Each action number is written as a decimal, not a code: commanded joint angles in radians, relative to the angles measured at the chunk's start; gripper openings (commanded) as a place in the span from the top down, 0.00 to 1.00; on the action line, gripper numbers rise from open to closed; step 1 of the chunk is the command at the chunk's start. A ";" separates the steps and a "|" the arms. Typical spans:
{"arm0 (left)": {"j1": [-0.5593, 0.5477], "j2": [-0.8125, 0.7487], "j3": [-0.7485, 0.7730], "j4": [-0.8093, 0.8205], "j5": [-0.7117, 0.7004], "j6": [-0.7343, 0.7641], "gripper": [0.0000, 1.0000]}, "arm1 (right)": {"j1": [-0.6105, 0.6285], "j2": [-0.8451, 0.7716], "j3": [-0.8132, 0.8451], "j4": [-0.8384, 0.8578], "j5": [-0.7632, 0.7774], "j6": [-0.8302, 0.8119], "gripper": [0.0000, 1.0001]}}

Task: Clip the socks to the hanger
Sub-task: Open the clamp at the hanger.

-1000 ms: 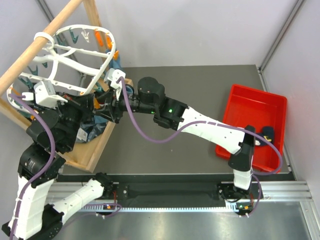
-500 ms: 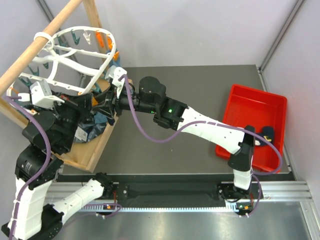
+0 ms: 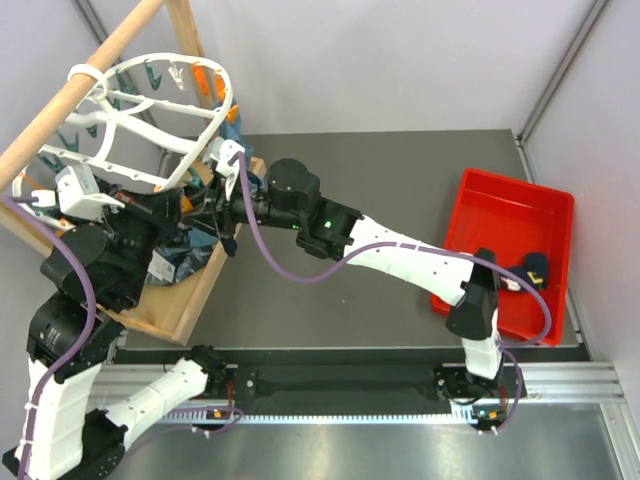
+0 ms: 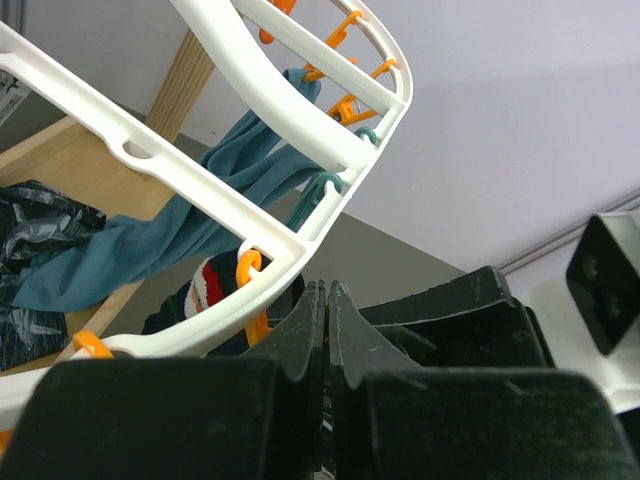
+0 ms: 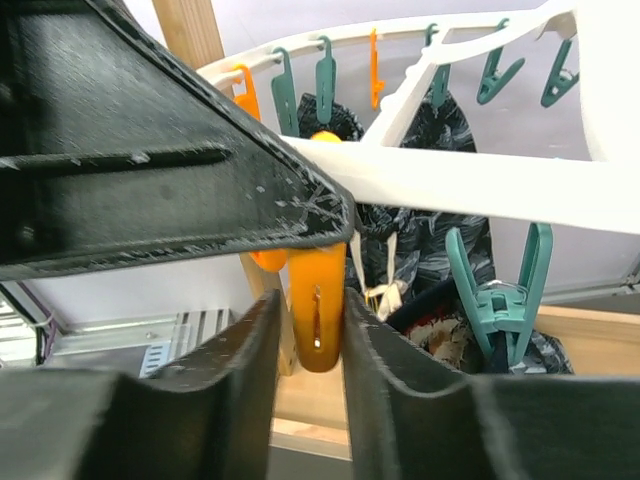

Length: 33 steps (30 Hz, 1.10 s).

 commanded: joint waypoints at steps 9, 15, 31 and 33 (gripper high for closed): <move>0.004 -0.023 0.028 0.013 -0.014 -0.013 1.00 | 0.008 0.017 0.035 0.082 -0.009 0.036 1.00; 0.004 -0.024 0.018 0.016 -0.018 -0.014 1.00 | 0.008 -0.015 -0.018 0.108 0.024 0.044 1.00; 0.004 -0.086 -0.057 0.002 -0.028 -0.007 0.38 | 0.009 -0.039 0.058 -0.126 0.097 0.097 1.00; 0.004 -0.081 -0.058 0.004 -0.029 -0.010 0.38 | 0.009 -0.041 0.054 -0.127 0.096 0.096 1.00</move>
